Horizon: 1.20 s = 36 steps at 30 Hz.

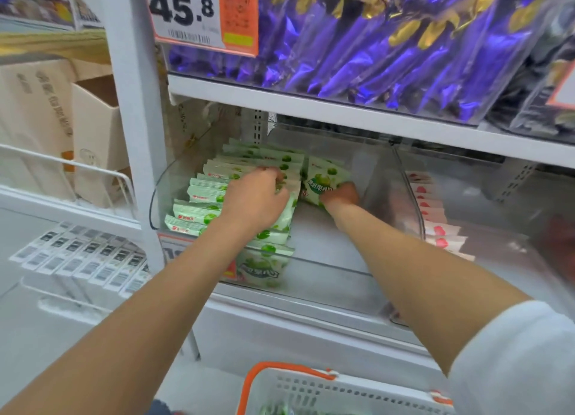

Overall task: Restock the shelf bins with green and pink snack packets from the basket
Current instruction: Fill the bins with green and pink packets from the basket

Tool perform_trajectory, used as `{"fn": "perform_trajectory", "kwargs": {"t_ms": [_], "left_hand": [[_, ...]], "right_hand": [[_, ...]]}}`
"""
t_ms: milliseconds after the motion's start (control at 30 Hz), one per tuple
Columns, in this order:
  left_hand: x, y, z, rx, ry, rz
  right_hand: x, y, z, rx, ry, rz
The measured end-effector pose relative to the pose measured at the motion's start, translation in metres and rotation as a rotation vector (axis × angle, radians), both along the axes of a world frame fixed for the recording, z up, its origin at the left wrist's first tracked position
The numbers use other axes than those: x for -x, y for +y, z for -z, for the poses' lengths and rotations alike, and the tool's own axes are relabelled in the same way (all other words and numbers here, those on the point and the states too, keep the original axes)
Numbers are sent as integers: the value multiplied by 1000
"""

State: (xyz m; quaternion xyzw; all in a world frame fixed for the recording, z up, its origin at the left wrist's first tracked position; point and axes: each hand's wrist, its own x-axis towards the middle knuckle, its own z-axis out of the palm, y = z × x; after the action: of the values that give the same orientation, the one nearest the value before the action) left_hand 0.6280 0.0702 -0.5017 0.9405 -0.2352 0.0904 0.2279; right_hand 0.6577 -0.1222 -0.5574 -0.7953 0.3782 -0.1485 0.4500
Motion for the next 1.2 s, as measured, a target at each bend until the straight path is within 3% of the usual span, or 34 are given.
{"fn": "perform_trajectory", "kwargs": {"t_ms": [167,367,767,1200], "left_hand": [[-1,0,1,-11,-10,-2],[0,-1,2,-21,-19,-4],[0,-1,2,-13,-19,-1],[0,-2,1,-21,-18,2]], "right_hand": [[-8,3,1,77,31,-77],[-6,-1,5,-6,-91,27],[-12,-1,5,78,17,-5],[4,-8,7,-36,13,36]]}}
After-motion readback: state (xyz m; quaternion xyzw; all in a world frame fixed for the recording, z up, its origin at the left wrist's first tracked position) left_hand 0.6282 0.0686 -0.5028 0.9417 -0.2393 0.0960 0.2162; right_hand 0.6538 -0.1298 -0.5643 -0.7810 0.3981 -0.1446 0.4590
